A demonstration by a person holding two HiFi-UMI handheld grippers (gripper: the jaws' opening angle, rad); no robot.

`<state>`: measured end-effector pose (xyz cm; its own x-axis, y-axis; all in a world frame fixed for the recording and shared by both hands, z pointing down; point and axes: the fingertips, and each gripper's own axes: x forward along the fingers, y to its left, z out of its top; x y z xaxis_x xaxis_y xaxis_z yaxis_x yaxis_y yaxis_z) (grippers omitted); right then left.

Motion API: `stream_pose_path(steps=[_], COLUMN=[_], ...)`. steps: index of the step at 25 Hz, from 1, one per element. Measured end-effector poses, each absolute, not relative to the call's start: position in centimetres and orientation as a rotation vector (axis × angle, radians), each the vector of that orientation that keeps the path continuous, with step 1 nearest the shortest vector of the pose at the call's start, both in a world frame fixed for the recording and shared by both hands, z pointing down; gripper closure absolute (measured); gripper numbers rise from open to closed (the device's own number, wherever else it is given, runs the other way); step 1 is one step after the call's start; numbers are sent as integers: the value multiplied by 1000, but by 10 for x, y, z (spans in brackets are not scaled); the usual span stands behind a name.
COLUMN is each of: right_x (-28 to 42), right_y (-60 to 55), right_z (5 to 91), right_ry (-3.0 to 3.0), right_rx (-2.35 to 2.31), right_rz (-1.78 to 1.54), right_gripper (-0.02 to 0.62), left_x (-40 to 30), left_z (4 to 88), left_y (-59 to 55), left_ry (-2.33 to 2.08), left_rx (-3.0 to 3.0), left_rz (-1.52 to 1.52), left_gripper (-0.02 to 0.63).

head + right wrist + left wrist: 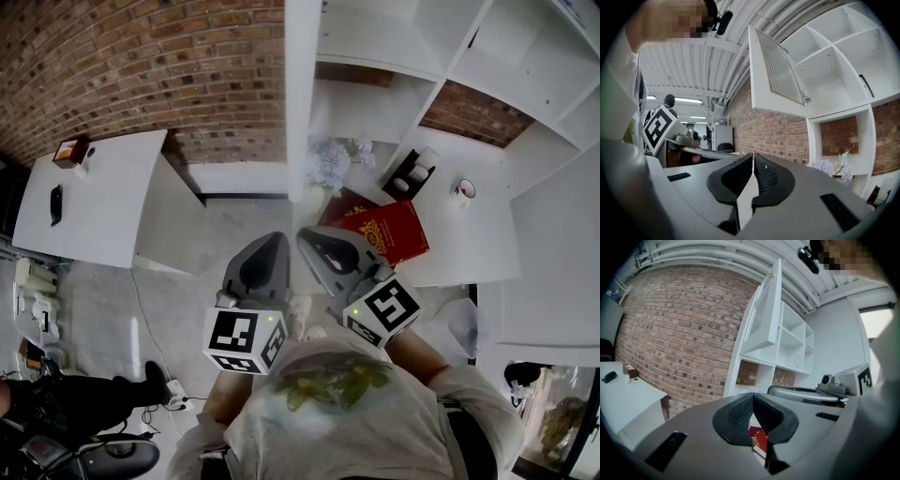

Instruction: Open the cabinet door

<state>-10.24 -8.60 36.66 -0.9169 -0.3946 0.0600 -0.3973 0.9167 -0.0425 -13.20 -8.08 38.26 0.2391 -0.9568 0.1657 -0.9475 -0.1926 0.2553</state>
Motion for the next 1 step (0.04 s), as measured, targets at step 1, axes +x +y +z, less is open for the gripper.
stream_pose_path(steps=[1], right_x=[-103], right_y=[-86], right_z=[367], right_ry=[-3026], right_rx=[617], right_rz=[90], right_gripper=[566], left_x=[-132], left_z=[382], left_y=[-81], left_ry=[-1770], left_rx=[2215], left_rz=[-41], left_gripper=[597])
